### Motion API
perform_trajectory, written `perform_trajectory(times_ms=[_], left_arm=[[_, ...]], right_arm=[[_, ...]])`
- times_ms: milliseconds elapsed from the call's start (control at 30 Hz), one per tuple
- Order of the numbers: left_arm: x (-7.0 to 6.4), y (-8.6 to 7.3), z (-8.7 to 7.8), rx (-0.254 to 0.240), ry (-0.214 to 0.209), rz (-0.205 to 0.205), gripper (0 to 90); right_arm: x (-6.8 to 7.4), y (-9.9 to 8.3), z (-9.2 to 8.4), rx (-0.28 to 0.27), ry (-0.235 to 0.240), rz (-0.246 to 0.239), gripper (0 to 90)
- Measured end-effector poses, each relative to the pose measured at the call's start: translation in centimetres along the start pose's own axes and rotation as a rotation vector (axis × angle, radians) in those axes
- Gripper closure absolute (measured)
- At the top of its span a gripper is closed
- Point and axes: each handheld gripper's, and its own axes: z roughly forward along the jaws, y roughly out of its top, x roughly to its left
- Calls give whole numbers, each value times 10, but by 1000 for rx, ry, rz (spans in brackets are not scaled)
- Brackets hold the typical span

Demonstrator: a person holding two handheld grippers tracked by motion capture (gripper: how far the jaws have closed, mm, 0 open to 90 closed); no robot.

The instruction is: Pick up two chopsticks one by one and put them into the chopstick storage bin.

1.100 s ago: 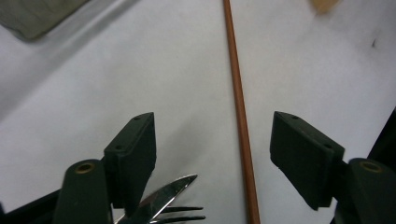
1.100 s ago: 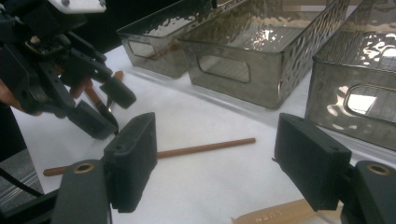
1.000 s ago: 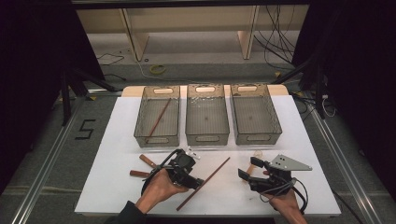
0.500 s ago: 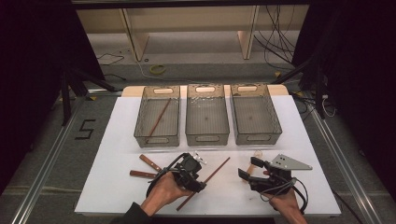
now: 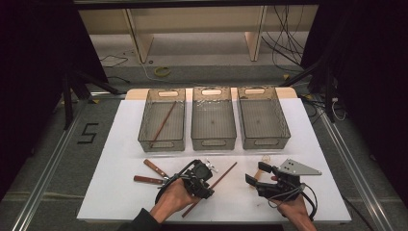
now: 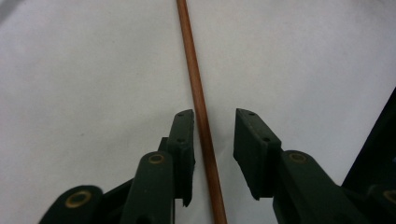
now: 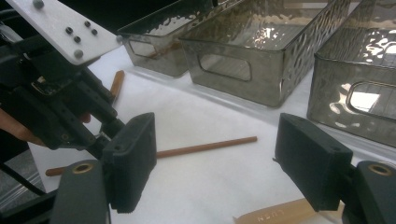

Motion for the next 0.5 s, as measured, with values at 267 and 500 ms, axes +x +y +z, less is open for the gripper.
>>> perform_trajectory(times_ms=[267,500], left_arm=[[-4,0,5,27,22,20,717],[-7,0,7,29,51,44,758]], right_arm=[[0,0,0,-3,2,-2,301],[-1,0,-1,-7,8,9,301]])
